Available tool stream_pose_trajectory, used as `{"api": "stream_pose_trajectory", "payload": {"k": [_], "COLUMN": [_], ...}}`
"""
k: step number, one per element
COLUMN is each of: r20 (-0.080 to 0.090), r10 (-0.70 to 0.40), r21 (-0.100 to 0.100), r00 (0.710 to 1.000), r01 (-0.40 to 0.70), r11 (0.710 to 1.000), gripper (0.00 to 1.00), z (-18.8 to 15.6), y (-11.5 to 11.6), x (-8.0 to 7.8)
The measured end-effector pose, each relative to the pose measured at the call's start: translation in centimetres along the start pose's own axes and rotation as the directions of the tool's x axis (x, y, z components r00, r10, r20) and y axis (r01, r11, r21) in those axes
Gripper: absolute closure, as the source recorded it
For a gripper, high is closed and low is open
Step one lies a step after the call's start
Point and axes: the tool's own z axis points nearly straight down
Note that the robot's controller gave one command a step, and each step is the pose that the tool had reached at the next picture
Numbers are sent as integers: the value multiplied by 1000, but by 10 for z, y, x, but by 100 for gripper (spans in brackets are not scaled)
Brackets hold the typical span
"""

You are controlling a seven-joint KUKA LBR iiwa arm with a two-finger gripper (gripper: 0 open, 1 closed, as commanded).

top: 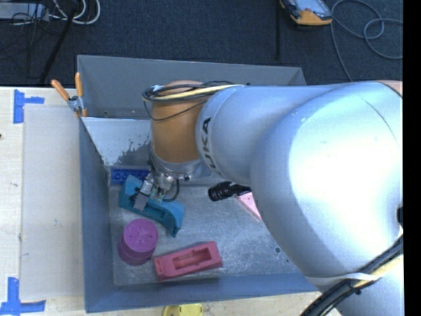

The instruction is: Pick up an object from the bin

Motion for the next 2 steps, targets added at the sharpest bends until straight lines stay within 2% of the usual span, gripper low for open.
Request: {"api": "stream_pose_trajectory", "payload": {"k": [2], "r20": [-6], "r10": [0], "r21": [6], "r00": [1000], "r01": [0], "r11": [1000], "gripper": [100], "z": [-9], "y": [-2], "x": [2]}}
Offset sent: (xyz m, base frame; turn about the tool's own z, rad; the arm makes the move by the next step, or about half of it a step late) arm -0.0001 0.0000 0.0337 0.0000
